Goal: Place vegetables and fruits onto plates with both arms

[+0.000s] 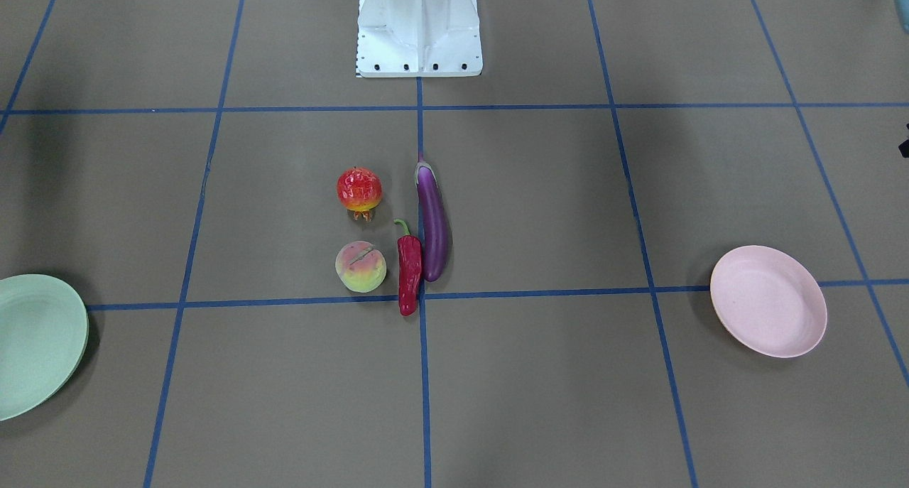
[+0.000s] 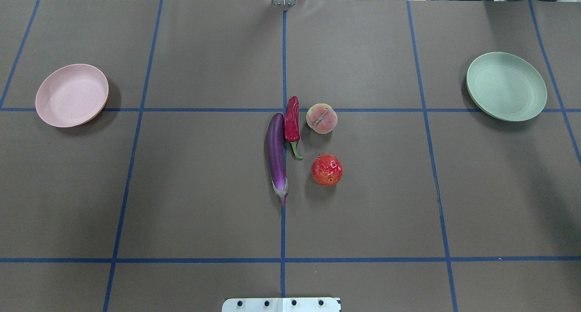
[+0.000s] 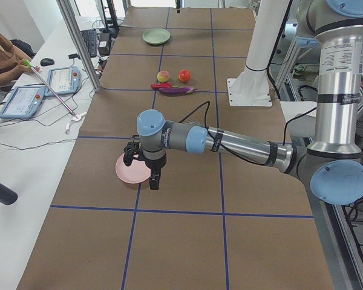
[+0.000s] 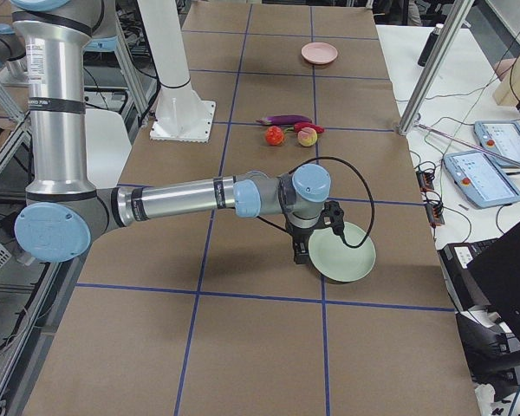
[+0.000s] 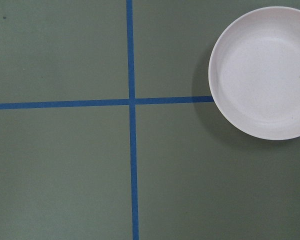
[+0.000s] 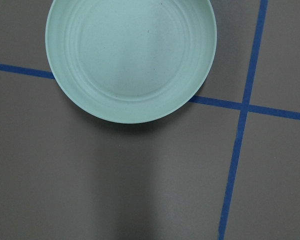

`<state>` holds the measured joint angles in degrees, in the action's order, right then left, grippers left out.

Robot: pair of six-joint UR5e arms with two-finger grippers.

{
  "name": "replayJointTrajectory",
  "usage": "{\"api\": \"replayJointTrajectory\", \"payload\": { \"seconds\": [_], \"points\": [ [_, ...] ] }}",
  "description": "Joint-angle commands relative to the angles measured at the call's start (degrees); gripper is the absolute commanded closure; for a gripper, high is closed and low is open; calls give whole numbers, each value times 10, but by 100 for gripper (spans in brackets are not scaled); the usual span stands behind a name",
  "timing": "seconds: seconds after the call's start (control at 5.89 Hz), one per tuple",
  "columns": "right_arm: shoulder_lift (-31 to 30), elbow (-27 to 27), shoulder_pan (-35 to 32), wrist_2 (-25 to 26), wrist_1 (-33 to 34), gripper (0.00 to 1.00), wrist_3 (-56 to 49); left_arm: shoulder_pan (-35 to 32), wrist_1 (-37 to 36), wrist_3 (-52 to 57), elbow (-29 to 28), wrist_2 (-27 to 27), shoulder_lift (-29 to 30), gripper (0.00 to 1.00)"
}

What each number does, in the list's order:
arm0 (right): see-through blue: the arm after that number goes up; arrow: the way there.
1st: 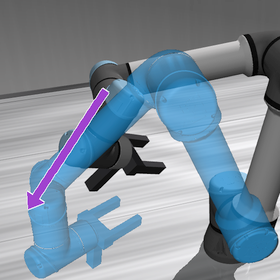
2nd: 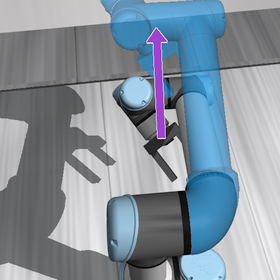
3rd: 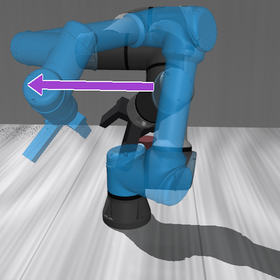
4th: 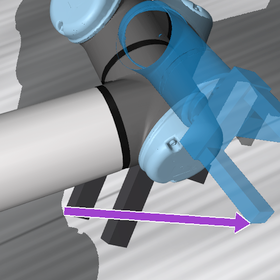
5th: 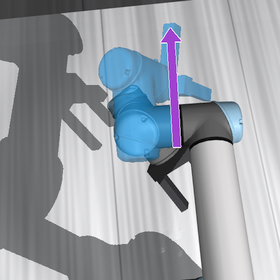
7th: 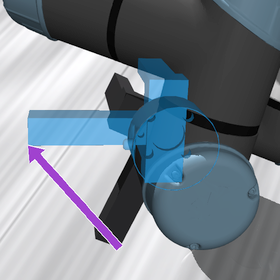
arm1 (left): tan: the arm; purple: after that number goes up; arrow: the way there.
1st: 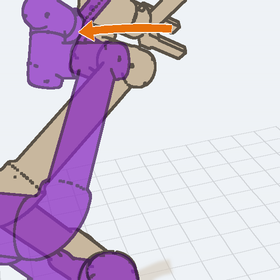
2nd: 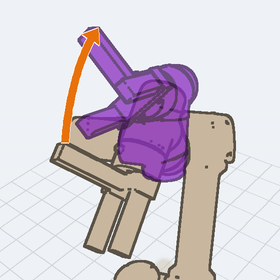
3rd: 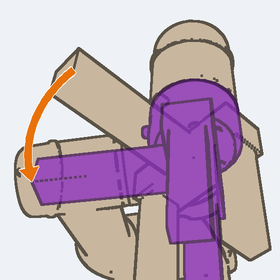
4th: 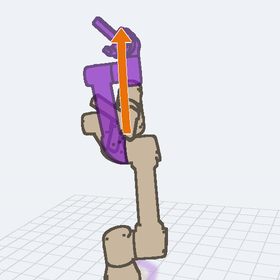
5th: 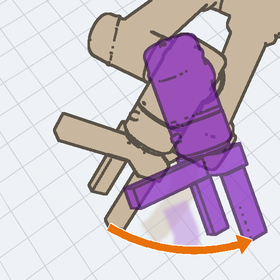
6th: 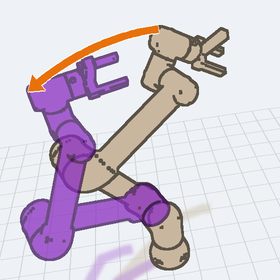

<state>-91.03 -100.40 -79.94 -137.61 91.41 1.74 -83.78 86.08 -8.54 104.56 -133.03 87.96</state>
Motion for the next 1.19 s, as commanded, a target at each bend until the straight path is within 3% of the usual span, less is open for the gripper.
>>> {"api": "replayJointTrajectory", "payload": {
  "seconds": [0.0,0.17,0.34,0.51,0.68,0.85,1.02],
  "points": [
    [-5,1,22,-37,-50,0,5,2,0,-6,-1,-40,-2,0],
    [0,-5,43,-47,-65,0,58,47,11,-9,9,-50,-1,0],
    [3,-13,81,-47,-148,0,175,87,79,-101,13,-57,0,0],
    [4,-13,134,-43,-275,0,342,127,171,-211,12,-58,0,0],
    [31,-8,184,-26,-358,0,510,182,186,-280,13,-57,24,0],
    [76,-12,220,2,-359,0,620,218,186,-337,13,-52,71,0],
    [115,-9,264,47,-355,0,662,274,185,-426,12,-45,126,0]
  ]
}}
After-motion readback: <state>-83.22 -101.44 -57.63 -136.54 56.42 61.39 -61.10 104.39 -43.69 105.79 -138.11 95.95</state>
